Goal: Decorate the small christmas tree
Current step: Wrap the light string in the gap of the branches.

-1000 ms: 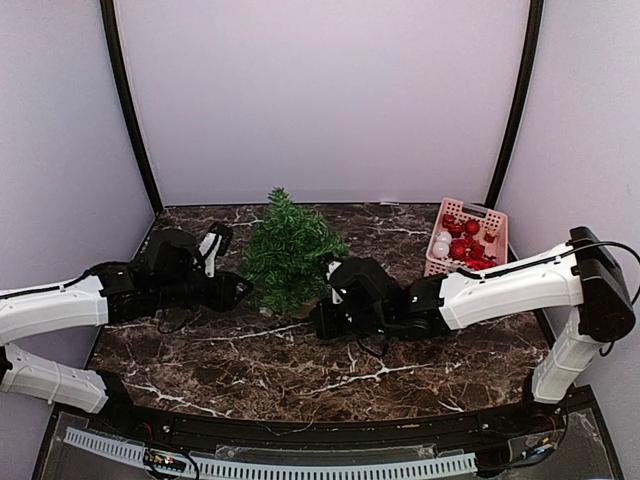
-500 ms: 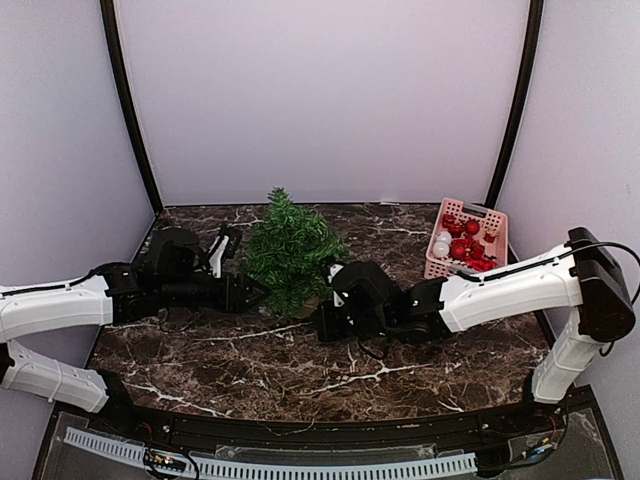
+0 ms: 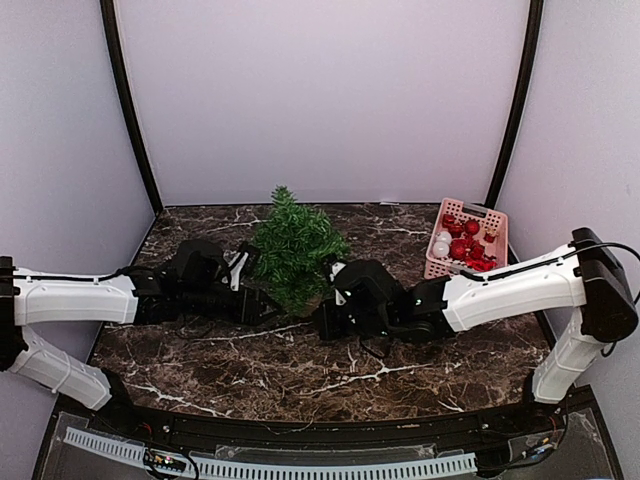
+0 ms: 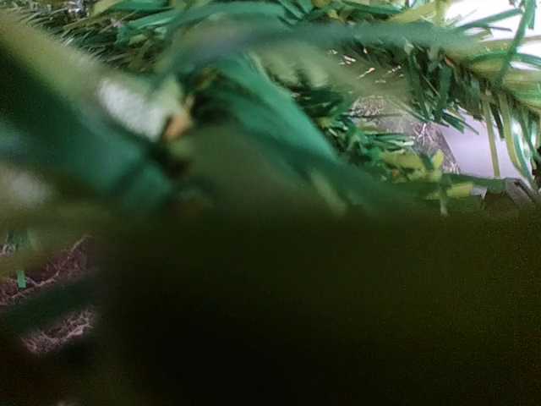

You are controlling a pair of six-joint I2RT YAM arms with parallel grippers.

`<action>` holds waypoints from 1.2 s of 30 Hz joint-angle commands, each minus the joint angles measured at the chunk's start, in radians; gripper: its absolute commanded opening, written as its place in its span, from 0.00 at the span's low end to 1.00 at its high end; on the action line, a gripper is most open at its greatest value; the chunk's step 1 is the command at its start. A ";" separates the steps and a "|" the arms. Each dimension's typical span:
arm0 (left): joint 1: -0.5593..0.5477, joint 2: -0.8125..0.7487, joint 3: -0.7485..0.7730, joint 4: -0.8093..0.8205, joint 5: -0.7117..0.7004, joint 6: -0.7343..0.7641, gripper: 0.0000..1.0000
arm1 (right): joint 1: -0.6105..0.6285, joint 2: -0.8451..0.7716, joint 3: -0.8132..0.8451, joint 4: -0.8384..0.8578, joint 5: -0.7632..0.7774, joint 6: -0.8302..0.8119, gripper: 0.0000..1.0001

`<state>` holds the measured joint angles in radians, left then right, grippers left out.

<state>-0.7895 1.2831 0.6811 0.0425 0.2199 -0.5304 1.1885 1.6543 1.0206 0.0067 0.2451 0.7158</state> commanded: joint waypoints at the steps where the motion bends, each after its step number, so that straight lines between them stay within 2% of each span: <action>1: -0.004 0.007 0.000 0.033 -0.015 -0.013 0.44 | -0.003 -0.005 -0.009 0.020 0.041 0.015 0.00; 5: -0.004 0.005 -0.009 0.048 -0.041 -0.023 0.25 | -0.008 0.015 -0.010 0.041 0.051 0.027 0.00; 7: -0.004 0.004 -0.008 0.047 -0.059 -0.027 0.19 | -0.012 0.023 -0.010 0.045 0.059 0.032 0.00; 16: -0.004 -0.020 -0.003 0.023 -0.142 -0.022 0.02 | -0.046 0.047 -0.023 0.080 0.072 0.042 0.00; 20: -0.001 -0.020 0.009 -0.004 -0.181 -0.010 0.00 | -0.057 0.054 -0.018 0.079 0.060 0.036 0.00; 27: 0.018 -0.022 0.018 0.000 -0.181 0.002 0.00 | -0.055 0.039 -0.084 0.087 0.008 0.057 0.30; 36: 0.037 -0.013 0.039 0.005 -0.173 0.010 0.00 | -0.035 0.015 -0.152 0.085 -0.052 0.083 0.50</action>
<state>-0.7677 1.2892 0.6895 0.0544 0.0616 -0.5346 1.1412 1.6978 0.8883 0.0689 0.2245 0.7845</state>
